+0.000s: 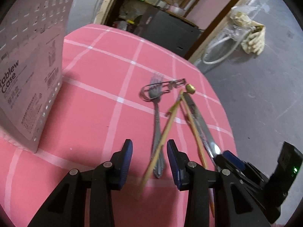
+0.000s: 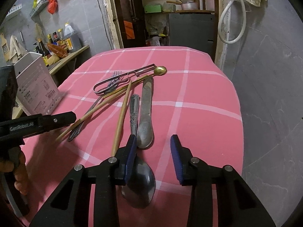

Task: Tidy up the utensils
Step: 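Close the left tool on the silver fork while the right tool grasps a silver spoon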

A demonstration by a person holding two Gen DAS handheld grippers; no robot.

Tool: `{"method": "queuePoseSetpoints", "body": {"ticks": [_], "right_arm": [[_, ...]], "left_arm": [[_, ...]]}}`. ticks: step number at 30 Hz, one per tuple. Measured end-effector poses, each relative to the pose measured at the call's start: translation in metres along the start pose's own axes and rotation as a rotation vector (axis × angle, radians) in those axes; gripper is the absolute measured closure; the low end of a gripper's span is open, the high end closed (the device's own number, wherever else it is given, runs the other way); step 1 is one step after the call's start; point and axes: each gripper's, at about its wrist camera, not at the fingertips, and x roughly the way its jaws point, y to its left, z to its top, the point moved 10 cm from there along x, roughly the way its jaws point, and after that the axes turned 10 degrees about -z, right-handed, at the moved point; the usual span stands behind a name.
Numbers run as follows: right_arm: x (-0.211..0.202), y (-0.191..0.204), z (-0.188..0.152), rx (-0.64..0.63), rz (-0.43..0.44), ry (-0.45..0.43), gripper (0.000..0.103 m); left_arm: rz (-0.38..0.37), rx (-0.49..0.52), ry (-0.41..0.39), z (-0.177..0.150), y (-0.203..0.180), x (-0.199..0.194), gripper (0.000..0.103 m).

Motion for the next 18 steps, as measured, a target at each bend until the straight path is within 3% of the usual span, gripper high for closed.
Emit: {"method": "queuePoseSetpoints", "body": {"ticks": [9,11,13,18], "right_arm": [[0.006,0.005,0.003,-0.014,-0.001,0.018,0.072],[0.008,0.008,0.004,-0.029,-0.005,0.021,0.075],[0.008,0.013,0.005,-0.038,0.006,0.028,0.084],[0.006,0.014,0.004,-0.009,0.008,0.042,0.085]], "left_arm": [[0.029,-0.041,0.015,0.020,0.008,0.020,0.068],[0.027,-0.023,0.034,0.024,0.004,0.027,0.068],[0.048,0.012,0.059,0.026,0.000,0.032,0.071],[0.080,0.067,0.117,0.029,-0.006,0.042,0.075]]}}
